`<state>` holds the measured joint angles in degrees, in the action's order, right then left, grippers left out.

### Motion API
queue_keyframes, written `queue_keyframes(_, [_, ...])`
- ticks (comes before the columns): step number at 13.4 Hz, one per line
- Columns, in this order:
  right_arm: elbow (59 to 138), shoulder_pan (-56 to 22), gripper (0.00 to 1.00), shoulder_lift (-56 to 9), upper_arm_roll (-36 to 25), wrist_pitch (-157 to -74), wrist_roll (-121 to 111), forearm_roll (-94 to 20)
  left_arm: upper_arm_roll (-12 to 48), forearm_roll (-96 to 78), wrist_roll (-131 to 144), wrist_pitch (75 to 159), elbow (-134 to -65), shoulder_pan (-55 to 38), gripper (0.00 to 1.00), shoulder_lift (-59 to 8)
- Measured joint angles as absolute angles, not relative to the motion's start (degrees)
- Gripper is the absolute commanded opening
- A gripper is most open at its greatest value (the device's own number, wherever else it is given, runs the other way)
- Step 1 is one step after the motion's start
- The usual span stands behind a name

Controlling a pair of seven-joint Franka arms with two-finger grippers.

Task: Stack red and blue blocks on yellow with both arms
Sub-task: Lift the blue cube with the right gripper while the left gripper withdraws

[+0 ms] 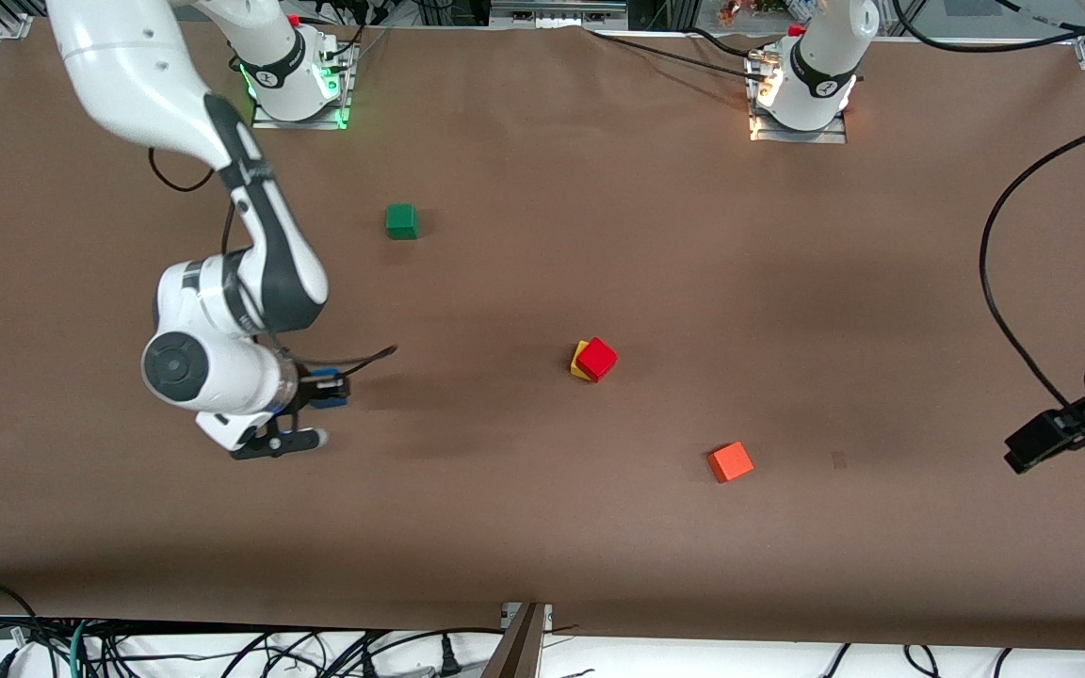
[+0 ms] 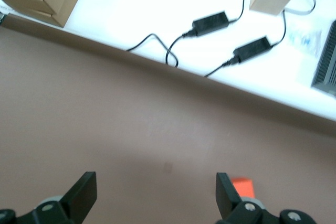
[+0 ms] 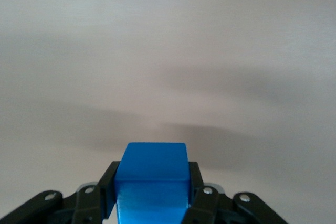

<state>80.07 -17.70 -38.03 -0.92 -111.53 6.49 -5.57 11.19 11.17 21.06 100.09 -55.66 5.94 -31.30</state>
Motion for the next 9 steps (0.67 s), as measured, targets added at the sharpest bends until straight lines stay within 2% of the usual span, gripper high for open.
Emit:
queue_keyframes(2, [75.18, -23.04, 0.35, -37.46, -0.75, -107.04, 13.3, -5.61, 11.18, 11.17, 17.65, 95.34, -55.68, 6.13, 1.0, -30.92])
queue_keyframes(5, [70.23, -30.73, 0.35, -38.3, -0.57, -105.61, 23.84, -6.0, 11.28, 11.18, 15.35, 89.46, -57.83, 6.49, 1.0, -27.62])
queue_keyframes(9, [64.91, -39.69, 0.35, -42.17, 0.63, -107.06, 42.57, -6.54, 11.33, 3.61, 15.2, 88.02, -70.82, 8.37, 1.0, -17.36])
